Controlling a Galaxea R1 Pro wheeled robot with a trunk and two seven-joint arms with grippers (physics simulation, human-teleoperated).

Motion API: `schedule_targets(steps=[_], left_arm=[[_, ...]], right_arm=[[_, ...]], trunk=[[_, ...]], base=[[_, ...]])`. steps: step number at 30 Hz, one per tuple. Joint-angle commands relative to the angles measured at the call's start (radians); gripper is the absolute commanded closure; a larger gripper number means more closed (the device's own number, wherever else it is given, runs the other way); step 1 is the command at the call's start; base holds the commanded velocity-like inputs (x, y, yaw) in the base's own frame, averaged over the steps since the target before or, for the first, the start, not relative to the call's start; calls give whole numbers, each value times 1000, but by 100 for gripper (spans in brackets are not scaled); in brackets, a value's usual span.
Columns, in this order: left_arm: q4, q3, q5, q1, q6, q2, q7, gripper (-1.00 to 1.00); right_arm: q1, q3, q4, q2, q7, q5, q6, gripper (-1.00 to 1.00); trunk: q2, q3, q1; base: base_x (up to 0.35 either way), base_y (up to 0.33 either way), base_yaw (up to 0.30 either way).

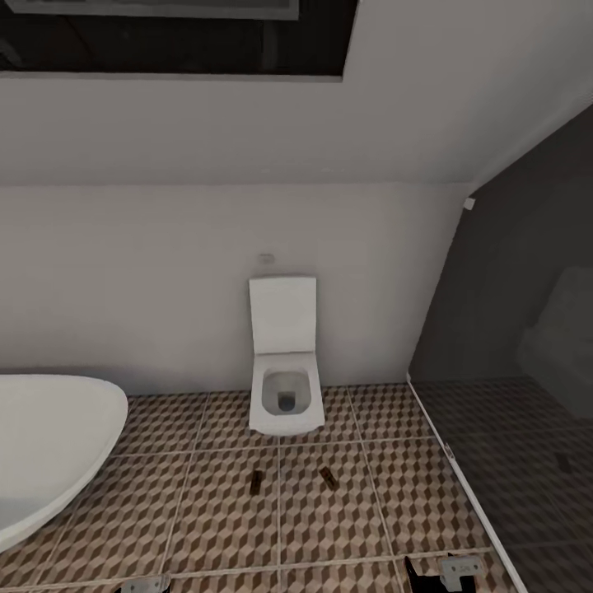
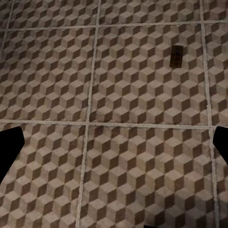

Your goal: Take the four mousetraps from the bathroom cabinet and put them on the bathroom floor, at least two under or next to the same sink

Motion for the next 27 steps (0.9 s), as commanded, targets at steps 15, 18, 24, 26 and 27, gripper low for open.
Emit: schedule_targets(steps=[15,18,24,26,27], left_arm=[[3,-8,2,-2,-5,-1,3,-100],[3,-8,2,-2,-5,-1,3,-100],[3,-8,2,-2,-5,-1,3,-100],[3,-8,2,-2,-5,-2,3,-100],[3,-8,2,-2,-5,-2,3,-100]], right_arm=[[-1,5,1,0,6,-10,-3,-100],[-1,5,1,0,6,-10,-3,-100],[-1,5,1,0,6,-10,-3,-100],[-1,5,1,0,6,-10,-3,-100],[-1,5,1,0,6,-10,-3,-100]], trunk=[[-2,22,1],[-2,27,1],[-2,37,1],[-2,40,1],[-2,41,1]], base=[[0,0,0],[0,0,0],[0,0,0],[0,0,0],[0,0,0]])
